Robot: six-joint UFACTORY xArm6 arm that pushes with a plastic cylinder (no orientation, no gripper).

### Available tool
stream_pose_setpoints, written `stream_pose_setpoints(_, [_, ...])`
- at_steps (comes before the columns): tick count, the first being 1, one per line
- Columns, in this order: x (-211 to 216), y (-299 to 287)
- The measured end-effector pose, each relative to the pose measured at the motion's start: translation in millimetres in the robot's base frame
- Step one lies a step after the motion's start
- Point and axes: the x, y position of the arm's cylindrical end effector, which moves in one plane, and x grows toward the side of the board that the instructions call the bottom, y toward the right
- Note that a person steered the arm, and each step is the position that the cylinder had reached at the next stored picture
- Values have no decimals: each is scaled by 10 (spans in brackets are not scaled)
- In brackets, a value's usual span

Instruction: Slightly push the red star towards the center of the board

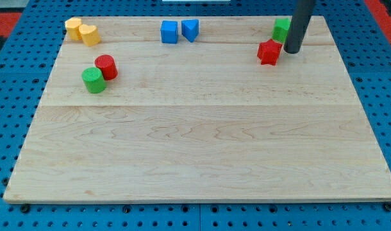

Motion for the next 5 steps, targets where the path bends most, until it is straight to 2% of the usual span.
stream_pose_setpoints(1, [-60, -2])
stream_pose_setpoints(2, [-92, -687])
stream_pose_setpoints(3, [136, -1770])
stream_pose_setpoints(4, [528, -1618])
stream_pose_setpoints(5, [4, -1602])
